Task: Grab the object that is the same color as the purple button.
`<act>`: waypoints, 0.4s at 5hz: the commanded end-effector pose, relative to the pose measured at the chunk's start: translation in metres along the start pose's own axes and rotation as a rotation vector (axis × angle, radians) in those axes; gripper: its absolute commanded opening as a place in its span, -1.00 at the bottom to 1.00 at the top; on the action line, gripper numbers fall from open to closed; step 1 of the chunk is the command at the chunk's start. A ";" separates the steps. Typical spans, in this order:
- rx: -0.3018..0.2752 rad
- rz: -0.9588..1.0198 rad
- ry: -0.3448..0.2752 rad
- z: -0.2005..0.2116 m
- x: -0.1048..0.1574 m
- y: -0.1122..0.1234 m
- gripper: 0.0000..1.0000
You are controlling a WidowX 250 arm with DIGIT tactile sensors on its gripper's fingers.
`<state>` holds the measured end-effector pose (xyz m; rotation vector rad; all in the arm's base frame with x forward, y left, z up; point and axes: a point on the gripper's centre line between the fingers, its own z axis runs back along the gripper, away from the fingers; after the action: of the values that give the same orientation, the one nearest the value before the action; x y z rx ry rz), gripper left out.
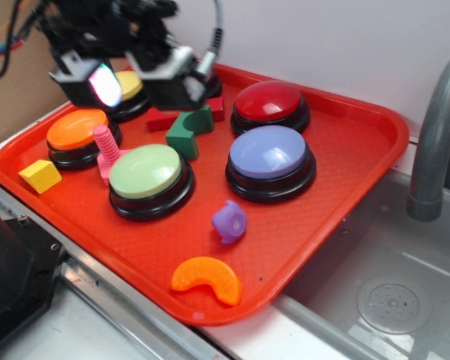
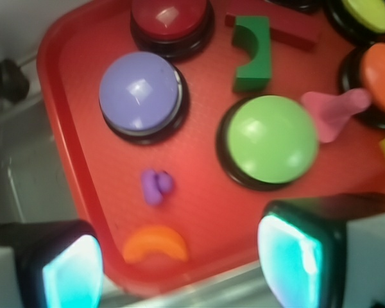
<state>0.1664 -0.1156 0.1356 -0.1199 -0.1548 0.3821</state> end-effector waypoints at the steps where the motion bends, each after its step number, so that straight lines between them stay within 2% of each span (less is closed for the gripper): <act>1: 0.032 0.121 -0.057 -0.066 0.005 -0.033 1.00; 2: 0.101 0.198 -0.076 -0.087 0.003 -0.034 1.00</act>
<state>0.1841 -0.1504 0.0435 0.0245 -0.1731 0.6031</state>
